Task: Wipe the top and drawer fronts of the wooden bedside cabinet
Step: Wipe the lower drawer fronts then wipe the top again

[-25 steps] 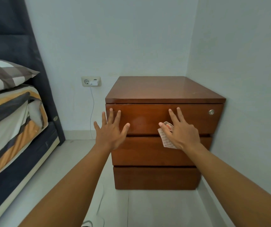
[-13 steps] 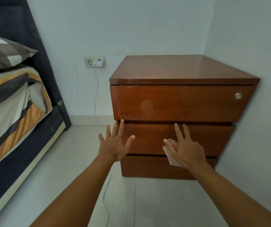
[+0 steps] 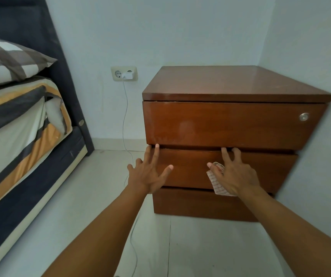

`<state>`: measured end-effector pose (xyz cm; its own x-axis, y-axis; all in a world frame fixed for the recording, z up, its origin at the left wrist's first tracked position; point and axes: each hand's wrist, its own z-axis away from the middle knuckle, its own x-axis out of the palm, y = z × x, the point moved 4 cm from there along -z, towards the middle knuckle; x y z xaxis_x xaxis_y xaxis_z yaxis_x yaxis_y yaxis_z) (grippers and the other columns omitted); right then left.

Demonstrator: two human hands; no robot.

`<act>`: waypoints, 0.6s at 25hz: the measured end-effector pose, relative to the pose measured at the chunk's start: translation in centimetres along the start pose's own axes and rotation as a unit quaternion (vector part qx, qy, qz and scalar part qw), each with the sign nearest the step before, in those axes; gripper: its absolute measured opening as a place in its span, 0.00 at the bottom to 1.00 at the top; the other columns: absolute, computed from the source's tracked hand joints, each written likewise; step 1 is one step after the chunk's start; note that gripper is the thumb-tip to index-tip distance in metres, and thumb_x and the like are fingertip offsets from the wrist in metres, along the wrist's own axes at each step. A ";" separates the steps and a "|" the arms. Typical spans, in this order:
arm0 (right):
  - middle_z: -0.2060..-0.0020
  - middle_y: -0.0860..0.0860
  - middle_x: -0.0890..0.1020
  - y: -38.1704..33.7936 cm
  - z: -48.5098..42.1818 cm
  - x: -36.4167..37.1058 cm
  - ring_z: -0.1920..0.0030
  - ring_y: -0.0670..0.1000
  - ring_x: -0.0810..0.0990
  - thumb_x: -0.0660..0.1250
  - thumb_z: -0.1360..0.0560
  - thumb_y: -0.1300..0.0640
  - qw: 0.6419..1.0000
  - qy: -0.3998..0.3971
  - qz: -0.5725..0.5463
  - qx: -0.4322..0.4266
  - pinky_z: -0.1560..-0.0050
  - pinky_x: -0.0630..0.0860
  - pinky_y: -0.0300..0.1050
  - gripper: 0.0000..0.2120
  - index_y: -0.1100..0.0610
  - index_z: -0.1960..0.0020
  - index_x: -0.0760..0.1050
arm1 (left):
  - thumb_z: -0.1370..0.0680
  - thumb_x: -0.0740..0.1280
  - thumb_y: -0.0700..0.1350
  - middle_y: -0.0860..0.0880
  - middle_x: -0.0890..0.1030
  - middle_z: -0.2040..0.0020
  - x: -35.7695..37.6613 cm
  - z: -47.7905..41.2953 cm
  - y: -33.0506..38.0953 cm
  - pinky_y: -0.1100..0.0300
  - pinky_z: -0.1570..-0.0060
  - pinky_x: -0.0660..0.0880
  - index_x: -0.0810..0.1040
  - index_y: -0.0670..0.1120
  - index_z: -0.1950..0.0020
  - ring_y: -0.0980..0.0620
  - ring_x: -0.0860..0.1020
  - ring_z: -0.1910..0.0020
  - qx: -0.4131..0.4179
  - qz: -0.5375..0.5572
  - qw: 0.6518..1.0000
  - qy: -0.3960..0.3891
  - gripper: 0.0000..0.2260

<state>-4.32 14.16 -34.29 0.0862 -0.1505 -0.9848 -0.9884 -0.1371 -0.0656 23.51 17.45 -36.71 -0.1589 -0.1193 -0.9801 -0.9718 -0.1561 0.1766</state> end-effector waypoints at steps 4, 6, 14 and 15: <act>0.19 0.57 0.53 0.2 -0.2 -0.5 0.38 0.64 0.81 0.45 0.21 0.27 1.000 -0.010 0.003 0.001 0.45 0.79 0.54 0.41 0.49 0.16 0.48 | 0.28 0.42 0.78 0.51 0.39 0.16 -0.9 0.0 0.2 0.27 0.29 0.55 0.33 0.61 0.20 0.36 0.62 0.22 -0.018 -0.010 1.000 -0.022 0.42; 0.20 0.56 0.53 0.2 -0.2 -0.8 0.38 0.65 0.80 0.45 0.21 0.27 1.000 -0.017 0.001 -0.002 0.45 0.78 0.55 0.41 0.49 0.16 0.48 | 0.28 0.41 0.79 0.52 0.38 0.17 -1.1 0.0 0.0 0.26 0.30 0.54 0.32 0.61 0.20 0.36 0.61 0.22 -0.018 -0.012 0.999 -0.034 0.43; 0.21 0.57 0.54 0.3 -0.3 -1.4 0.40 0.63 0.82 0.45 0.21 0.26 0.999 -0.028 0.012 -0.009 0.47 0.78 0.53 0.42 0.50 0.16 0.48 | 0.30 0.38 0.80 0.51 0.35 0.17 -1.5 -0.3 -0.2 0.25 0.29 0.52 0.31 0.62 0.21 0.37 0.66 0.23 -0.026 -0.024 0.998 -0.059 0.43; 0.21 0.57 0.54 0.4 -0.3 -1.4 0.40 0.63 0.82 0.45 0.21 0.26 0.999 -0.031 0.010 -0.011 0.46 0.79 0.53 0.42 0.50 0.16 0.49 | 0.31 0.38 0.80 0.51 0.36 0.17 -1.6 -0.4 -0.1 0.25 0.29 0.52 0.31 0.62 0.21 0.37 0.66 0.24 -0.026 -0.030 0.998 -0.054 0.43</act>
<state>-4.78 14.00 -32.83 0.0571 -0.0919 -0.9941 -0.9870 -0.1553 -0.0423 23.94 17.30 -35.18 -0.1210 -0.0017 -0.9927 -0.9703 -0.2108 0.1186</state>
